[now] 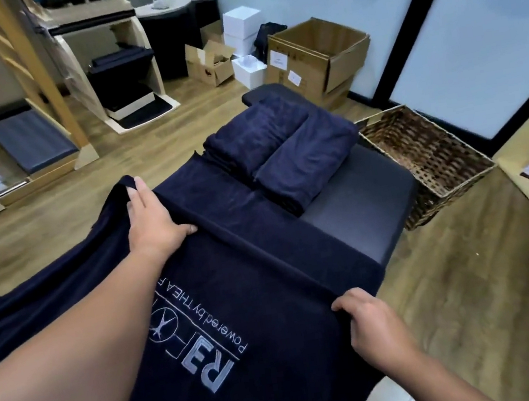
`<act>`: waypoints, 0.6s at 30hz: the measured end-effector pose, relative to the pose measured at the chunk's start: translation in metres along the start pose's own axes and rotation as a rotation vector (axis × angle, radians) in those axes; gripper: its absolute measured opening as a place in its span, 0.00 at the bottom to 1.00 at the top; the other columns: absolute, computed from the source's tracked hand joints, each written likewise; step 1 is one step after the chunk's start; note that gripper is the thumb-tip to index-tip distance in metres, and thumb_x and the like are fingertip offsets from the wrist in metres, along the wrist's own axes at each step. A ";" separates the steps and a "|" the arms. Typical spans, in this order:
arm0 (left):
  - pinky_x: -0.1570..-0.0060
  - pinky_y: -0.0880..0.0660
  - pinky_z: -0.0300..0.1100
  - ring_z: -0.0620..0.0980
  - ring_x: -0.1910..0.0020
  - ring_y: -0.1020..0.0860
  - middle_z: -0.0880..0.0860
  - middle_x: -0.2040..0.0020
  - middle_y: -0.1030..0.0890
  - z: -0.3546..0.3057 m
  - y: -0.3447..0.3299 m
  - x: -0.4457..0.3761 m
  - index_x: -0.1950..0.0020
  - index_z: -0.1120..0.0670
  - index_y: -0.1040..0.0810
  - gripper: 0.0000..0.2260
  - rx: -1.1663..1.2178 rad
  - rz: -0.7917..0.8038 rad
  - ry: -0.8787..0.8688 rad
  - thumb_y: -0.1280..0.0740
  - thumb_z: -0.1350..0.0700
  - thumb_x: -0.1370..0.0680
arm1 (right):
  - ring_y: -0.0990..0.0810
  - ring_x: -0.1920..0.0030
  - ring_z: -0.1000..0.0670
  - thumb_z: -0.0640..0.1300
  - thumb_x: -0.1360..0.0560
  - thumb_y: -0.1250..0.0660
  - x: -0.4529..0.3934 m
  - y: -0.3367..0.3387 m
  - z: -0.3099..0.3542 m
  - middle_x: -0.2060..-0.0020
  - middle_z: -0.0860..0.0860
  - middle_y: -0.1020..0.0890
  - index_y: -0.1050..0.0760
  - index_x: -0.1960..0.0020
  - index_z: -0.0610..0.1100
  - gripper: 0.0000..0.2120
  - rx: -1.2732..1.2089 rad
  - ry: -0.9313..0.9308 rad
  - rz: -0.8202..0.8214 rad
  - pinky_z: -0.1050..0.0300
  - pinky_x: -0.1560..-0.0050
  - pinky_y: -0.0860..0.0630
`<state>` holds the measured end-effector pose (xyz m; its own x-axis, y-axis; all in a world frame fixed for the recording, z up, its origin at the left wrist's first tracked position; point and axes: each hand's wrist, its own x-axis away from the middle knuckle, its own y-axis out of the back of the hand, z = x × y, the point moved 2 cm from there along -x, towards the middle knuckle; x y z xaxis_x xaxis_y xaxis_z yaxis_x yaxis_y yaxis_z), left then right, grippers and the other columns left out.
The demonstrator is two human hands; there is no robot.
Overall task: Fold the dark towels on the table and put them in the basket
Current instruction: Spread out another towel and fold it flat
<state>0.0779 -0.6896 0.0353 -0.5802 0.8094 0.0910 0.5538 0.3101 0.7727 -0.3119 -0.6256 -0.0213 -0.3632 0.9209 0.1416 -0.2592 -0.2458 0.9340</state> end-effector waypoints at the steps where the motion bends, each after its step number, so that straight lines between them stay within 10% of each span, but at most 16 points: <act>1: 0.24 0.40 0.57 0.56 0.18 0.54 0.55 0.17 0.60 -0.008 -0.007 -0.007 0.18 0.51 0.65 0.64 -0.006 0.011 0.001 0.17 0.54 0.34 | 0.20 0.56 0.54 0.28 0.30 0.41 -0.006 0.002 -0.007 0.50 0.62 0.25 0.20 0.42 0.53 0.27 -0.003 -0.008 -0.006 0.56 0.56 0.21; 18: 0.23 0.41 0.57 0.56 0.18 0.55 0.54 0.17 0.61 -0.108 -0.129 -0.084 0.18 0.50 0.64 0.61 -0.142 0.091 0.020 0.18 0.52 0.31 | 0.20 0.55 0.49 0.28 0.31 0.39 -0.113 0.017 -0.126 0.50 0.58 0.22 0.19 0.42 0.51 0.26 -0.076 -0.042 0.029 0.57 0.55 0.23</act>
<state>-0.0091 -0.8509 -0.0039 -0.5437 0.8206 0.1761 0.5157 0.1611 0.8415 -0.3878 -0.7724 -0.0624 -0.3343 0.9245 0.1833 -0.3172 -0.2936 0.9018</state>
